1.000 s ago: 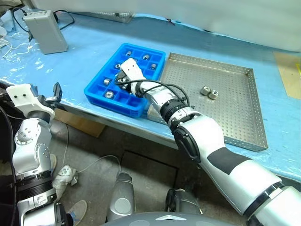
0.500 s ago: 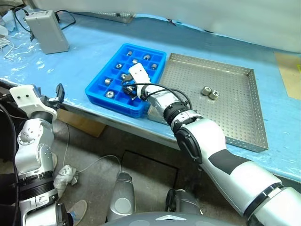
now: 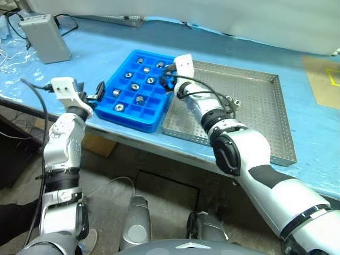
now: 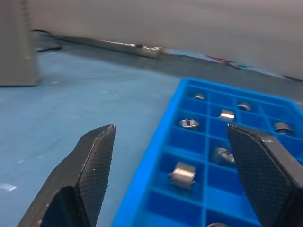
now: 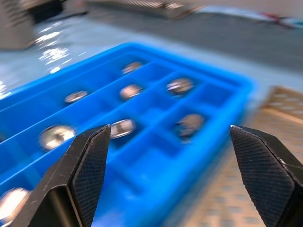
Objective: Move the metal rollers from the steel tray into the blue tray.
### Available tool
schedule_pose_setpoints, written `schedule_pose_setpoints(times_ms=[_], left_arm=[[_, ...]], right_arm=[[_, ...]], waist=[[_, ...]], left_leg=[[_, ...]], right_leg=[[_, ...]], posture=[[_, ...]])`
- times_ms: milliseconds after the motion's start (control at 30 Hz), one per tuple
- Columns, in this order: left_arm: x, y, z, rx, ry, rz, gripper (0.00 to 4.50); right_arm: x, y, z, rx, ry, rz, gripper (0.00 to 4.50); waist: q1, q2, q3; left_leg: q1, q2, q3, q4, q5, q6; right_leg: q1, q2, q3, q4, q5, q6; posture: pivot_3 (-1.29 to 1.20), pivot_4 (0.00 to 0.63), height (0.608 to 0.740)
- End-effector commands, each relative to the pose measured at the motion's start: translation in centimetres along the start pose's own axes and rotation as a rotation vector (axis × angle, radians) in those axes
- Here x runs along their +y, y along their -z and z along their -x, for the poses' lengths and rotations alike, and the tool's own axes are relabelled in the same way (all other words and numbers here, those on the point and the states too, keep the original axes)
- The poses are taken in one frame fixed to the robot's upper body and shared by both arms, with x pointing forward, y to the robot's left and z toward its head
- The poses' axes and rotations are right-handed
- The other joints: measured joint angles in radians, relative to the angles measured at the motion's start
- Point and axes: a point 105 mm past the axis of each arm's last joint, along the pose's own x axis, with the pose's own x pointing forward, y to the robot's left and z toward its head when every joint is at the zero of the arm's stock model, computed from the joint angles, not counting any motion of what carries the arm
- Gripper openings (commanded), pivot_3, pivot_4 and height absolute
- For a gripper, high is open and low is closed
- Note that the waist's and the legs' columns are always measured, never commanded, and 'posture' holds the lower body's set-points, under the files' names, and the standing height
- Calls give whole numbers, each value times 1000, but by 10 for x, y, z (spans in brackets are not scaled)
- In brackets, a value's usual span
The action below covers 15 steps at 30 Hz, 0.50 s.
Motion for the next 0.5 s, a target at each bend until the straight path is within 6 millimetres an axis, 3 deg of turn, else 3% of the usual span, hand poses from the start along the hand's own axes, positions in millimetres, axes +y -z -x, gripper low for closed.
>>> schedule_pose_setpoints(times_ms=[33, 267, 400, 500], left_arm=[[-14, 2, -7, -13, 58, -7, 3976], [-28, 7, -14, -20, 93, 22, 3976], [-26, 10, -10, -21, 84, 29, 3976], [-23, 14, -7, -16, 73, 31, 3976]], right_arm=[[-34, -44, 5, -121, 99, 2, 4173], [-117, -30, 30, 7, 422, -2, 4173], [-134, -9, 40, 88, 474, -64, 4173], [-130, 12, 41, 159, 419, -90, 4173]], waist=[[-20, 0, 0], [-68, 0, 0], [-85, 0, 0], [-86, 0, 0]], left_leg=[[0, 0, 0, 0, 0, 0], [0, 0, 0, -1, 1, 1], [1, 0, 1, -1, 1, 1], [2, 0, 2, -1, 1, 2]], right_leg=[[0, 0, 0, 0, 0, 0], [0, 1, 0, -1, 0, 0], [0, 1, 0, -1, 0, 0], [0, 1, 0, 0, 0, -1]], posture=[[128, 150, 740], [122, 150, 740], [137, 150, 740], [143, 150, 740]])
